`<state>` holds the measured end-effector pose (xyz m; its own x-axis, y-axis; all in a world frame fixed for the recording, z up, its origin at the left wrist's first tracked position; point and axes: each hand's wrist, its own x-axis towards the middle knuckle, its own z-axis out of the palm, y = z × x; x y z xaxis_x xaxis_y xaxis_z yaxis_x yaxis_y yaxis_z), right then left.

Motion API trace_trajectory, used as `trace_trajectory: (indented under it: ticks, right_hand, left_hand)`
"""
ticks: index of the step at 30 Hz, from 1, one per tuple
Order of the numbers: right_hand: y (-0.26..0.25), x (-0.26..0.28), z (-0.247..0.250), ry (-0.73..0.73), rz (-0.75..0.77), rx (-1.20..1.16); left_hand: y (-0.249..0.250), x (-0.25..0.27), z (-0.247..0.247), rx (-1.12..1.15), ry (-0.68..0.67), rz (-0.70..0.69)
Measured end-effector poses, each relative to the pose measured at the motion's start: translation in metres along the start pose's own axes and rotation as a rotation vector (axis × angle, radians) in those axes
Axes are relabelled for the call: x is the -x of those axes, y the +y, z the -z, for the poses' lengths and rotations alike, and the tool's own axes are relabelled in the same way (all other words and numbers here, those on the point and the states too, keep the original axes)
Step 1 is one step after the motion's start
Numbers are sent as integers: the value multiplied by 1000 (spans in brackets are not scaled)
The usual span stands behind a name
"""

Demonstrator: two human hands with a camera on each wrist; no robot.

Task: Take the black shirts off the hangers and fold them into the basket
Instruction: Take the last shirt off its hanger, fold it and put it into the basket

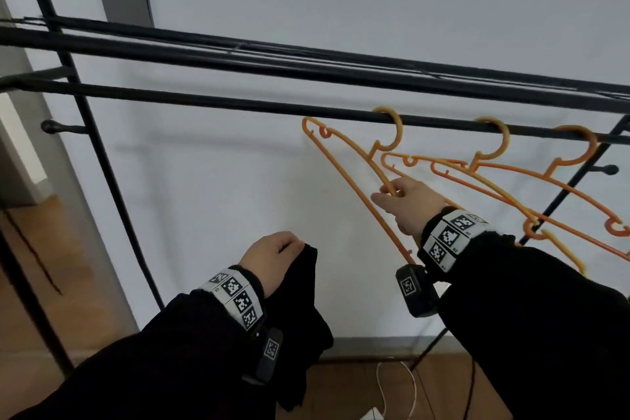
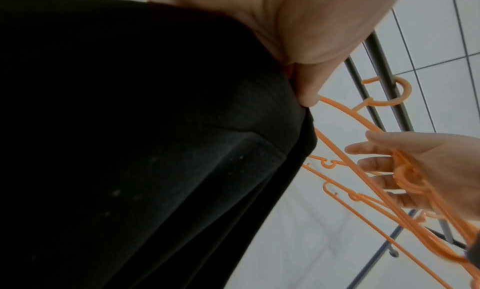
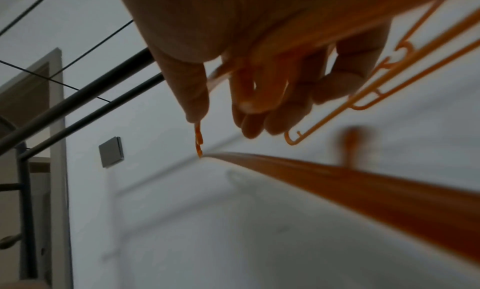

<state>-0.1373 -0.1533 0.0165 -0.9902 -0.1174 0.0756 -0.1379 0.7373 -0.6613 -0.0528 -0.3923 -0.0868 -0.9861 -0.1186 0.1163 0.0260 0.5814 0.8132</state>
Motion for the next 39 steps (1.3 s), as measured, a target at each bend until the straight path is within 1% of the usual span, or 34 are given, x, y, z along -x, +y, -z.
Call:
trace_trajectory:
  ticks: [3,6,9,11,13,15,17,18,22,26,27,28,31,32,34,36,37,39]
  right_hand:
    - [42,25,3,-54,-61,-31]
    - [94,57,3,-110,-106,-60]
    - [147,95,-1,-245,-195,-24]
    - [184,118,-8,-370,-228,98]
    - [218,137,-17,-481,-233,268]
    - [246,154,-24,-551,-221,372]
    - [269,171,-24,-583,-207,391]
    - [281,179,-22,-574,-213,371]
    - [334,219,-8,-462,-276,192]
    - [377,268,13,-411,-262,-38]
    - [385,279,21,-412,-285,-103]
    - [394,289,29,-409,-303,-163]
    - [418,314,60,-406,-373,-220]
    - [427,321,70,-382,-390,-247]
    - [442,334,90,-286,-429,-318]
    - [458,346,105,-143,-463,-417]
    - [466,351,111,-88,-485,-422]
    - [478,363,120,-36,-528,-363]
  left_hand:
    - [3,6,-27,18,-56,2]
    - [11,17,-59,55,-126,3]
    - [28,34,-89,37,-222,-24]
    - [44,47,-108,28,-277,-46]
    - [60,62,-127,26,-320,-61]
    - [76,78,-145,30,-347,-78]
    - [95,98,-162,48,-362,-97]
    - [106,109,-170,67,-372,-104]
    - [148,156,-201,200,-403,-135]
    - [183,195,-228,325,-380,-136]
    - [189,202,-234,354,-368,-123]
    - [193,208,-239,382,-358,-103]
    - [198,218,-254,399,-318,-40]
    - [198,219,-259,397,-295,-18]
    - [195,218,-271,391,-242,51]
    - [186,215,-284,355,-201,133]
    - [181,213,-291,321,-190,165]
    - [175,210,-308,245,-184,208]
